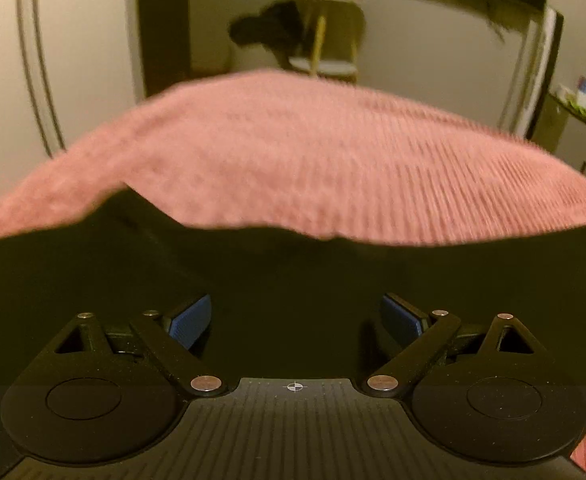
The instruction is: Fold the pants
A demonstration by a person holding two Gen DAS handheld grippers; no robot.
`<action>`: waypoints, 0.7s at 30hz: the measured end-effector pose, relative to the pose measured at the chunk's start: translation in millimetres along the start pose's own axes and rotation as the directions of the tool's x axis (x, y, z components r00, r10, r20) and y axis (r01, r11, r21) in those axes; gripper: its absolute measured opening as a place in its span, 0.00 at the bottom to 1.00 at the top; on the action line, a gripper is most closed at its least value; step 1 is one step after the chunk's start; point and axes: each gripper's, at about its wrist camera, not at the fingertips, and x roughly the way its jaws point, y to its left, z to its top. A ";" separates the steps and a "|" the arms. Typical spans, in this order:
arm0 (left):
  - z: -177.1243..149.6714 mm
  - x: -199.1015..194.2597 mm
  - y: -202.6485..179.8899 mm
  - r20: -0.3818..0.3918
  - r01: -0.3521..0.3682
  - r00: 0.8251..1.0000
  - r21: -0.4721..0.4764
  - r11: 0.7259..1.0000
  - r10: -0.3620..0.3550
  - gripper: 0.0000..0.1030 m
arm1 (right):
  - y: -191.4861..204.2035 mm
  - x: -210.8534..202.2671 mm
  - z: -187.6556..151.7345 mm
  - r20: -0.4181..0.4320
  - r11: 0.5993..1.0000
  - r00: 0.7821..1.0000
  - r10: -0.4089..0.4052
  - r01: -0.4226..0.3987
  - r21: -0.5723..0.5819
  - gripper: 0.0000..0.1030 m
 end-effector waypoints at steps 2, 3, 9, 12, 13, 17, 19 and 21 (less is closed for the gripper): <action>3.5 -16.0 19.8 0.020 -0.050 0.999 -0.043 0.998 0.050 0.94 | -1.2 -13.4 2.8 0.012 0.999 1.000 -0.018 0.018 0.029 0.11; 4.4 -22.4 33.1 0.020 -0.061 0.998 -0.082 0.995 0.063 0.94 | -4.6 -17.8 3.7 0.004 0.998 1.000 0.017 -0.017 0.061 0.20; -11.9 -28.7 124.3 -0.072 -0.095 0.995 -0.419 0.903 0.071 0.94 | -16.9 -27.3 -27.3 -0.128 0.962 0.973 0.195 -0.164 0.220 0.48; -24.1 -22.7 144.4 -0.114 -0.229 0.973 -0.439 0.869 0.199 0.82 | -19.5 -27.9 -35.1 -0.109 0.953 0.975 0.191 -0.158 0.258 0.49; -25.3 -24.3 143.9 -0.103 -0.270 0.963 -0.402 0.875 0.250 0.81 | -22.4 -27.9 -34.3 -0.108 0.942 0.975 0.194 -0.155 0.297 0.49; -28.0 -33.6 134.1 -0.115 -0.386 0.922 -0.325 0.863 0.369 0.84 | -33.1 -22.2 -31.6 -0.104 0.892 0.967 0.233 -0.169 0.418 0.59; -30.8 -43.9 136.3 -0.091 -0.260 0.965 -0.410 0.874 0.245 0.92 | -39.8 -16.1 -30.2 -0.097 0.870 0.963 0.252 -0.181 0.458 0.59; -33.3 -50.7 132.7 -0.065 -0.154 0.988 -0.484 0.861 0.140 0.93 | -47.1 -8.4 -31.1 -0.083 0.836 0.958 0.273 -0.193 0.514 0.60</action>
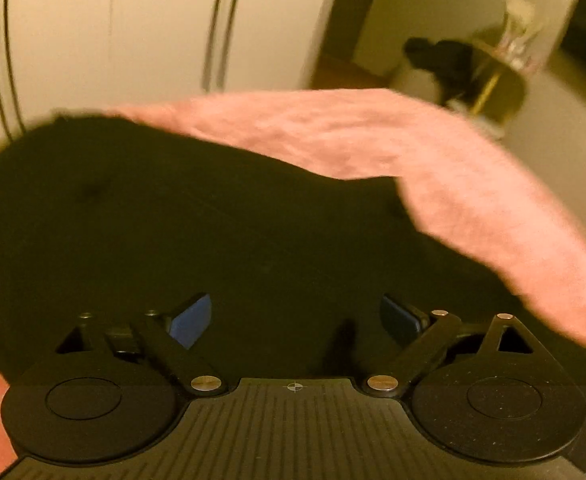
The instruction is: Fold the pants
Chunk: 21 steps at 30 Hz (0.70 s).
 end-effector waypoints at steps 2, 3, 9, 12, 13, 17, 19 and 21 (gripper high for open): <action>-6.0 2.3 -9.6 -0.030 0.070 0.997 -0.030 0.997 -0.071 0.93 | -6.6 6.9 5.5 0.015 0.998 0.999 0.033 -0.034 0.061 0.60; -9.8 2.5 -13.4 -0.039 0.073 0.996 -0.031 0.997 -0.074 0.93 | -8.5 10.6 8.3 0.019 0.995 0.998 0.053 -0.055 0.082 0.60; -28.4 10.5 -52.0 -0.079 0.082 0.994 0.135 0.987 -0.072 0.93 | -8.5 25.5 14.6 0.009 0.988 0.994 0.112 -0.112 0.101 0.29; -37.9 8.0 -55.7 -0.097 0.111 0.990 0.132 0.985 -0.098 0.93 | -12.2 31.0 13.4 0.000 0.987 0.993 0.117 -0.116 0.108 0.12; -39.5 7.0 -56.7 -0.096 0.124 0.989 0.135 0.983 -0.112 0.93 | -14.6 30.7 12.5 0.009 0.984 0.992 0.130 -0.130 0.120 0.16; -49.2 7.1 -65.5 -0.138 0.220 0.969 0.117 0.968 -0.204 0.93 | -19.8 33.8 5.8 0.021 0.975 0.987 0.160 -0.162 0.151 0.17; -54.4 15.5 -70.7 -0.159 0.208 0.970 0.151 0.966 -0.184 0.95 | -16.4 34.8 7.0 0.022 0.979 0.989 0.144 -0.145 0.143 0.14; -61.2 16.4 -80.4 -0.142 0.187 0.978 0.239 0.953 -0.156 0.95 | -5.2 31.6 8.1 0.028 0.986 0.992 0.123 -0.125 0.108 0.11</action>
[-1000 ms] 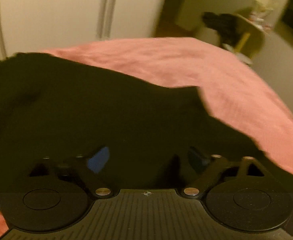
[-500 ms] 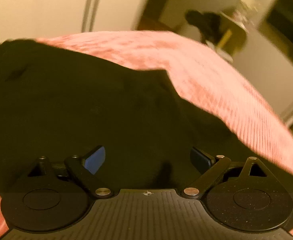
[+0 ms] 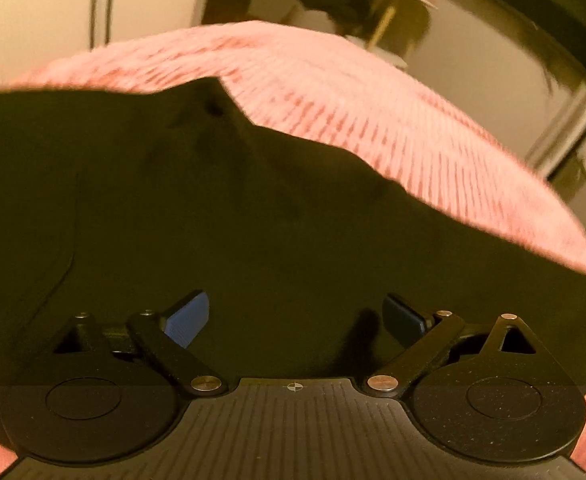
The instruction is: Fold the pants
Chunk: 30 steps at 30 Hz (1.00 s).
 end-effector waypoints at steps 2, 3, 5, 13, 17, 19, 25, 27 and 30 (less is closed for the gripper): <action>-5.5 0.8 -8.8 0.016 -0.026 1.000 0.071 0.997 0.025 0.96 | 17.8 -7.7 -2.6 0.020 0.999 0.999 0.026 -0.025 -0.044 0.09; -8.4 1.3 -11.9 0.024 -0.033 0.999 0.099 0.995 0.031 0.97 | 30.0 -13.6 -4.9 0.021 0.996 0.998 0.060 -0.058 -0.060 0.09; -10.3 3.0 -13.3 0.036 -0.028 0.999 0.116 0.993 0.023 0.97 | 63.5 -25.6 -15.5 0.026 0.985 0.993 0.118 -0.113 -0.129 0.09; -8.9 -6.0 4.8 0.052 0.054 0.997 0.014 0.998 -0.055 0.98 | 190.8 -48.2 -174.6 -0.174 0.809 0.953 0.247 -0.301 -0.505 0.10; -12.1 -13.0 8.4 0.040 0.082 0.996 -0.015 0.997 -0.081 0.98 | 193.5 -8.2 -273.5 -0.392 0.724 0.920 0.029 -0.290 -0.626 0.27; -13.2 -15.9 8.5 0.036 0.089 0.996 -0.024 0.996 -0.088 0.98 | 193.7 11.4 -302.8 -0.463 0.647 0.872 -0.162 -0.260 -0.717 0.33; -14.1 -17.9 7.1 0.025 0.110 0.994 -0.036 0.993 -0.109 0.98 | 174.3 -15.3 -236.7 -0.467 0.848 0.881 0.080 -0.306 -0.433 0.62; -14.2 -16.4 3.1 0.019 0.107 0.994 -0.017 0.994 -0.106 0.98 | 157.0 -17.4 -214.3 -0.396 0.896 0.916 0.072 -0.234 -0.378 0.57; -15.2 -18.1 -3.1 0.009 0.144 0.990 0.006 0.990 -0.144 0.98 | 129.6 -8.1 -187.2 -0.368 0.964 0.929 0.042 -0.134 -0.228 0.29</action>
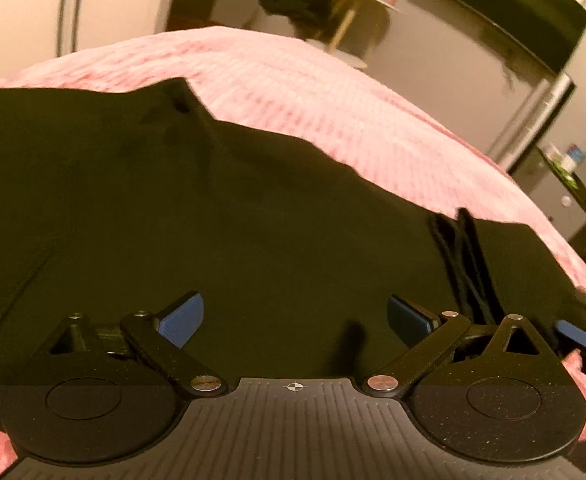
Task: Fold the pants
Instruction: 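Grasp the trouser belt loops with the left gripper while the right gripper holds the hem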
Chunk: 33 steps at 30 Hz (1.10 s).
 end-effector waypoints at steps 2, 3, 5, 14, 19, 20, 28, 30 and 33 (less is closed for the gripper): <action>-0.9 -1.1 -5.8 -0.007 0.020 1.000 0.016 1.000 -0.020 0.98 | -10.6 8.1 4.7 -0.014 0.993 0.993 -0.113 0.114 0.033 0.17; -1.0 -1.8 -8.9 -0.010 0.030 1.000 0.021 0.999 -0.029 0.98 | -12.8 14.8 5.5 -0.030 0.990 0.990 -0.138 0.139 0.037 0.16; -1.0 -3.0 -17.1 -0.018 0.074 0.997 0.030 0.997 -0.073 0.98 | -9.6 22.7 3.9 -0.037 0.986 0.986 -0.165 0.166 0.016 0.13; 6.1 44.2 -89.4 -0.123 0.263 0.953 -0.109 0.959 -0.276 0.98 | -27.6 14.8 3.5 -0.039 0.993 0.995 -0.089 0.092 0.069 0.18; 11.8 83.1 -104.2 -0.183 0.282 0.931 -0.194 0.940 -0.317 0.98 | -39.2 -4.3 0.7 -0.017 0.991 1.000 0.016 -0.014 0.133 0.29; 12.9 88.2 -107.6 -0.189 0.294 0.924 -0.203 0.934 -0.332 0.98 | -40.4 -5.1 1.1 -0.015 0.991 0.999 0.033 -0.031 0.134 0.30; 14.5 120.1 -128.2 -0.226 0.313 0.898 -0.277 0.909 -0.378 0.60 | -45.2 -21.8 10.0 0.087 0.964 0.970 0.226 -0.235 0.124 0.32; 14.1 124.4 -135.9 -0.240 0.293 0.903 -0.261 0.920 -0.356 0.39 | -45.7 -32.7 11.6 0.133 0.961 0.961 0.243 -0.257 0.104 0.32; 14.0 123.9 -139.3 -0.260 0.254 0.915 -0.222 0.941 -0.308 0.11 | -52.6 -40.5 12.3 0.169 0.955 0.956 0.239 -0.263 0.136 0.32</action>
